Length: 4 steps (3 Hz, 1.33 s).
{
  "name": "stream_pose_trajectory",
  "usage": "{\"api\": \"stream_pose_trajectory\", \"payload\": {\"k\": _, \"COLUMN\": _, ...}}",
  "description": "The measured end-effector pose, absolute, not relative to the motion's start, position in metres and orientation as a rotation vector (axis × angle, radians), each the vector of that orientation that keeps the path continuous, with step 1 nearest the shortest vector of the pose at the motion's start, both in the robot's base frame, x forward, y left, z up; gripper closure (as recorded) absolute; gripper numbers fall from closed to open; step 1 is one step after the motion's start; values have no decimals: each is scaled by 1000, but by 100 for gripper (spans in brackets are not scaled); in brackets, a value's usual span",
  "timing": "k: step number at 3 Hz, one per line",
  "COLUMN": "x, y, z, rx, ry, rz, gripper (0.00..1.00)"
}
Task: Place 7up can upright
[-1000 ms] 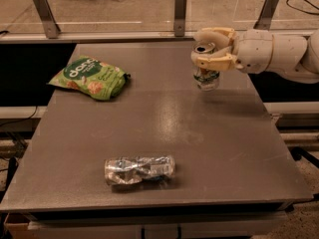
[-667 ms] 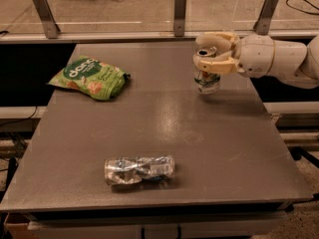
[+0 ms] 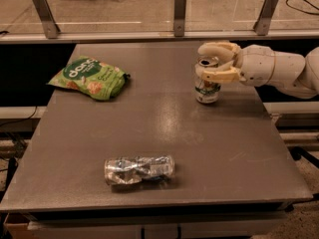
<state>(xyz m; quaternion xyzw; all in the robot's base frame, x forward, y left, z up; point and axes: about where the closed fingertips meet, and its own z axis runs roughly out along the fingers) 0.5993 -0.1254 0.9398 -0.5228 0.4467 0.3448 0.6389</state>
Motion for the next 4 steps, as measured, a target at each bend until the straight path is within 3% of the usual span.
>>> {"api": "stream_pose_trajectory", "payload": {"k": 1, "x": 598, "y": -128, "z": 935, "rx": -1188, "ry": 1016, "rz": 792, "gripper": 13}}
{"api": "stream_pose_trajectory", "payload": {"k": 2, "x": 596, "y": -132, "z": 932, "rx": -1187, "ry": 1021, "rz": 790, "gripper": 0}}
{"api": "stream_pose_trajectory", "payload": {"k": 3, "x": 596, "y": -145, "z": 935, "rx": -1215, "ry": 1053, "rz": 753, "gripper": 0}}
{"api": "stream_pose_trajectory", "payload": {"k": 4, "x": 598, "y": -195, "z": 952, "rx": -1305, "ry": 1162, "rz": 623, "gripper": 0}}
